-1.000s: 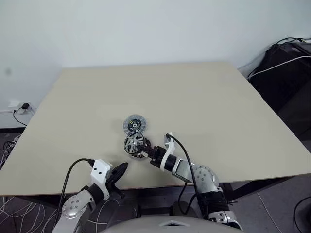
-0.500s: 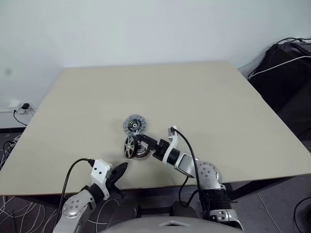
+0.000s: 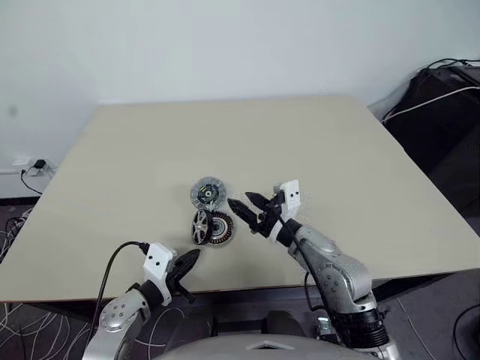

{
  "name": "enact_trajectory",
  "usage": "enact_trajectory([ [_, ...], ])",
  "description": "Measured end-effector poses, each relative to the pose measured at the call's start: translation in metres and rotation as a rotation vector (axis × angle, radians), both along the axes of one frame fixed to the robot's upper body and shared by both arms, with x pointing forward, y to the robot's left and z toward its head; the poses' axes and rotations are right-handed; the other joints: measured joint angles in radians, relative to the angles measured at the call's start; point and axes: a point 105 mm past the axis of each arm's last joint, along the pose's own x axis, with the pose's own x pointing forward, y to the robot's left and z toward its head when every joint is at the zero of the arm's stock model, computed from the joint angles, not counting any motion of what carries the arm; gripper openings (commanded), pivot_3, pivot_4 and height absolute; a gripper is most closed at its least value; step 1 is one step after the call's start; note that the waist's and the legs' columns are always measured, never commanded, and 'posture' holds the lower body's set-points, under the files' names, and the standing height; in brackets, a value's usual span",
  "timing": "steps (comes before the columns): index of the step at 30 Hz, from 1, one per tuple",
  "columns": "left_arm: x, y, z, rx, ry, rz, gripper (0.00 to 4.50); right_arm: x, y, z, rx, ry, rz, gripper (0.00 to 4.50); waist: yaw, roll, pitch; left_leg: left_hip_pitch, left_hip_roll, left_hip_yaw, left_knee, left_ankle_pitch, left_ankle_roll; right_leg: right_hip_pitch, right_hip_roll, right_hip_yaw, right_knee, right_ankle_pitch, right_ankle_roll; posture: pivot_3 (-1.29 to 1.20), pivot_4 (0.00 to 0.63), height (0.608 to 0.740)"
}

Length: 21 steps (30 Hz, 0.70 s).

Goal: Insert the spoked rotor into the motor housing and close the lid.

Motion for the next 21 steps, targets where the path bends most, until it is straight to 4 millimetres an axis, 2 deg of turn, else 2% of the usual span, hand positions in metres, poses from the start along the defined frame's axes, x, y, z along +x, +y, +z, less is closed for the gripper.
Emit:
enact_trajectory([
  [6, 0.0, -0.002, 0.002, -0.003, 0.002, -0.007, 0.0, -0.013, 0.018, -0.009, -0.094, -0.023, 0.081, 0.63, 0.004, -0.002, -0.001, 0.0, 0.0, 0.0, 0.001, 0.0, 0.0, 0.001, -0.001, 0.0, 0.0, 0.0, 0.0, 0.0, 0.0, 0.74],
  [11, -0.002, -0.005, 0.002, -0.008, 0.003, -0.014, 0.0, -0.021, 0.034, -0.01, -0.142, -0.022, 0.155, 0.63, 0.008, -0.003, -0.001, 0.0, 0.0, 0.0, 0.001, 0.0, 0.0, 0.001, -0.001, 0.0, 0.0, 0.0, 0.0, 0.0, 0.0, 0.74],
  [17, -0.004, -0.006, 0.0, -0.012, 0.014, -0.015, 0.0, -0.023, 0.042, -0.015, -0.181, 0.035, 0.187, 0.63, 0.009, -0.005, -0.001, 0.0, 0.0, -0.001, 0.001, 0.0, 0.0, 0.001, 0.0, 0.0, 0.0, 0.0, 0.0, 0.0, 0.0, 0.74],
  [21, -0.004, -0.007, 0.0, -0.018, 0.015, -0.009, 0.0, -0.021, 0.049, -0.011, -0.185, 0.049, 0.203, 1.51, 0.009, -0.006, -0.002, 0.001, 0.001, -0.001, 0.001, 0.0, 0.0, 0.001, 0.0, 0.0, 0.0, 0.0, 0.0, 0.0, 0.0, 0.74],
])
